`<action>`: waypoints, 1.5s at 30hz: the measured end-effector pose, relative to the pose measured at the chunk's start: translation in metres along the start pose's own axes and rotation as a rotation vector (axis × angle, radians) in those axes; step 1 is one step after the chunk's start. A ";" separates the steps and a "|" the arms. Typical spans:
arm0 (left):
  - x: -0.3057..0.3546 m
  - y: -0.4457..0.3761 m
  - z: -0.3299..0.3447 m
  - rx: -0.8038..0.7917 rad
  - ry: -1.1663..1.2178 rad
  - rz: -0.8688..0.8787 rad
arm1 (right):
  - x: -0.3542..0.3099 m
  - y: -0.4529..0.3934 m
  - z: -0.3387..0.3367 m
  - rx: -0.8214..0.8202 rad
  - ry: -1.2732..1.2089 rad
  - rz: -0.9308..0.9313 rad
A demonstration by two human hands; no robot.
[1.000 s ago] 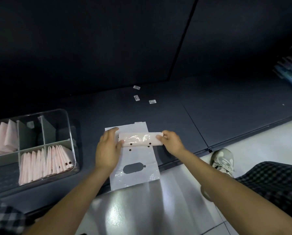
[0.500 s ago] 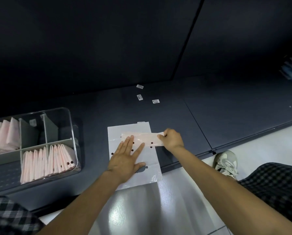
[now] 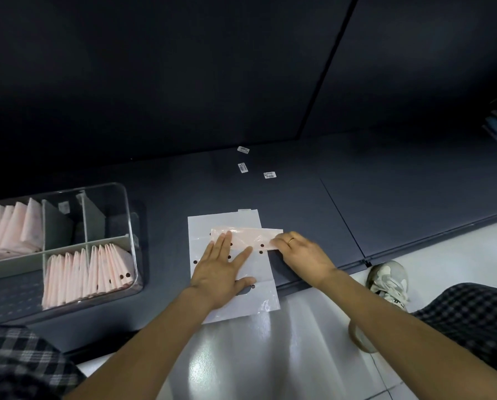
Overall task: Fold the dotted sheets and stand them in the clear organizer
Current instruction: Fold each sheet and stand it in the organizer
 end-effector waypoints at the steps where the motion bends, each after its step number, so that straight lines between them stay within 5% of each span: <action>1: 0.000 0.000 -0.001 -0.003 0.005 -0.007 | -0.002 -0.003 -0.005 0.033 0.013 -0.021; 8: -0.001 0.001 -0.016 0.157 0.141 -0.113 | -0.031 -0.006 -0.035 0.197 -0.273 -0.108; 16: -0.001 0.014 -0.026 0.364 0.297 -0.203 | -0.054 0.006 -0.020 0.011 -0.754 0.305; 27: -0.010 0.012 -0.010 0.388 0.501 -0.515 | -0.010 -0.024 0.010 -0.240 -0.911 0.715; 32: -0.002 0.015 -0.013 0.445 0.524 -0.607 | -0.009 -0.042 0.021 -0.386 -0.707 0.743; 35: 0.012 0.015 -0.015 0.467 0.403 -0.354 | -0.006 -0.046 0.025 -0.432 -0.682 0.764; 38: 0.031 0.014 -0.003 0.294 0.188 -0.050 | -0.006 -0.049 0.026 -0.453 -0.661 0.766; 43: 0.025 0.011 0.010 0.115 -0.017 0.006 | -0.009 -0.053 0.025 -0.516 -0.649 0.758; 45: 0.024 0.012 0.011 0.086 -0.063 0.036 | -0.007 -0.052 0.018 -0.410 -0.620 0.793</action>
Point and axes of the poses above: each hand's wrist, its own y-axis away from the middle knuckle, its own z-axis out of the palm, x = y × z, the point moved 5 cm from there along -y, towards the middle knuckle, and after that the axes turned 8 degrees about x, right-handed, at the moved point
